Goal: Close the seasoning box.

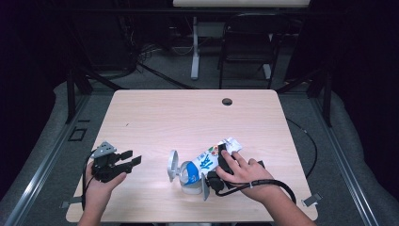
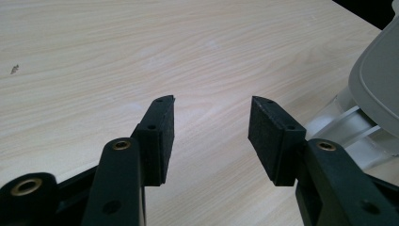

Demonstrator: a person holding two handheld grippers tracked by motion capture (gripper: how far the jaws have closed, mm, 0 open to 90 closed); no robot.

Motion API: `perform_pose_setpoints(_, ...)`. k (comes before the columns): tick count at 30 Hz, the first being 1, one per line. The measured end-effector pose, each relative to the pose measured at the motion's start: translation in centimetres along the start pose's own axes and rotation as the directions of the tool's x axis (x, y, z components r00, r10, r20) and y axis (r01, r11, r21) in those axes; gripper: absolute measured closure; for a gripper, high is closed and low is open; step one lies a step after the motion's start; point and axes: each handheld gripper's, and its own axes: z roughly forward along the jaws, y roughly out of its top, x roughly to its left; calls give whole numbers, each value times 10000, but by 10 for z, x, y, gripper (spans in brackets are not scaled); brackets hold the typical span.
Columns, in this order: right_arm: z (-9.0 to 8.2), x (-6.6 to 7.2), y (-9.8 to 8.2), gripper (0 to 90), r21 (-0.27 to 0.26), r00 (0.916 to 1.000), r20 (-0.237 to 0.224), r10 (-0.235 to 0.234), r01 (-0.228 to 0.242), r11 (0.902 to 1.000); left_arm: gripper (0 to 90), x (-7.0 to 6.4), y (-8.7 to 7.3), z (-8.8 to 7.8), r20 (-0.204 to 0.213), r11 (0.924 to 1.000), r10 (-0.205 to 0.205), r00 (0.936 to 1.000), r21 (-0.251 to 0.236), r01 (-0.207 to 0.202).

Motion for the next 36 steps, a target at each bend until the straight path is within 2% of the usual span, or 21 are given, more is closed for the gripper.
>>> perform_pose_setpoints(2, -1, -1, 1, 578, 161, 9999, 26, -142, 142, 9998, 516, 0, 0, 0, 0, 10000, -20, 10000, 4, 20)
perform_pose_setpoints(36, -4, 0, 1, 591, 25, 9993, 248, -274, 274, 9996, 516, 1, -1, 1, -14, 10000, -88, 10000, 26, 88)
